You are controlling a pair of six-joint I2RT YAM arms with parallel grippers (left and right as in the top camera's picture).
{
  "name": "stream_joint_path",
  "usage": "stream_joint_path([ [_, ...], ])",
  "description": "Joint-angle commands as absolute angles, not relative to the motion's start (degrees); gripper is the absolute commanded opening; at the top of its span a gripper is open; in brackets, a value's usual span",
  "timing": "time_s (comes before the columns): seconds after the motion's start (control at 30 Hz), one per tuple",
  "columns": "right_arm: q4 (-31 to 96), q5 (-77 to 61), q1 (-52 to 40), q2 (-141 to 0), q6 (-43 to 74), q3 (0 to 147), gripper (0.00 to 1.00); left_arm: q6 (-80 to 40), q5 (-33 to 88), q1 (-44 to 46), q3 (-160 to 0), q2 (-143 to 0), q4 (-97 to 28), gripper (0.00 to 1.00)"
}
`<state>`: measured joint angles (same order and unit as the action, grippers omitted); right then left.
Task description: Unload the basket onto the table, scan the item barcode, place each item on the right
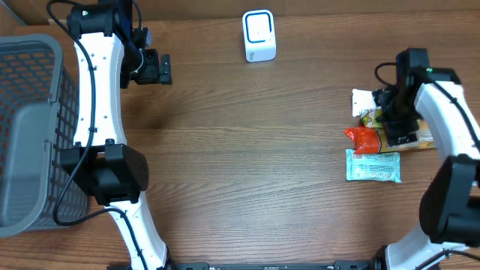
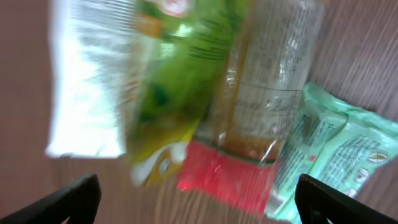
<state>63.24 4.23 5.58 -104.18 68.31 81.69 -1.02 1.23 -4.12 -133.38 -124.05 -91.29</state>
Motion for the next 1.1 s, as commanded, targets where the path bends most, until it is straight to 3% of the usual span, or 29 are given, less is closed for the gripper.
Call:
stream_joint_path([
  [0.0, 66.3, 4.4, 5.5, -94.9, 60.2, 89.9, 1.0, 0.0, 1.1, -3.7, -133.2, -124.5, -91.2, 1.0],
  [0.27, 79.3, -4.1, 4.1, -78.3, 28.2, 103.1, 1.0, 0.0, 1.1, -3.7, -133.2, -124.5, -91.2, 1.0],
  [0.77, 91.7, -7.4, 4.1, -57.3, 26.5, 104.3, 1.0, 0.0, 1.1, -3.7, -133.2, -124.5, -91.2, 0.99],
  [0.93, 92.6, -1.7, 4.1, -56.8, 26.5, 104.2, 1.0, 0.0, 1.1, -3.7, -133.2, -124.5, -91.2, 1.0],
  [1.07, 86.3, 0.5, 4.3, -56.6, 22.9, 101.6, 1.0, 0.0, 1.1, -3.7, -133.2, -124.5, -91.2, 1.0],
])
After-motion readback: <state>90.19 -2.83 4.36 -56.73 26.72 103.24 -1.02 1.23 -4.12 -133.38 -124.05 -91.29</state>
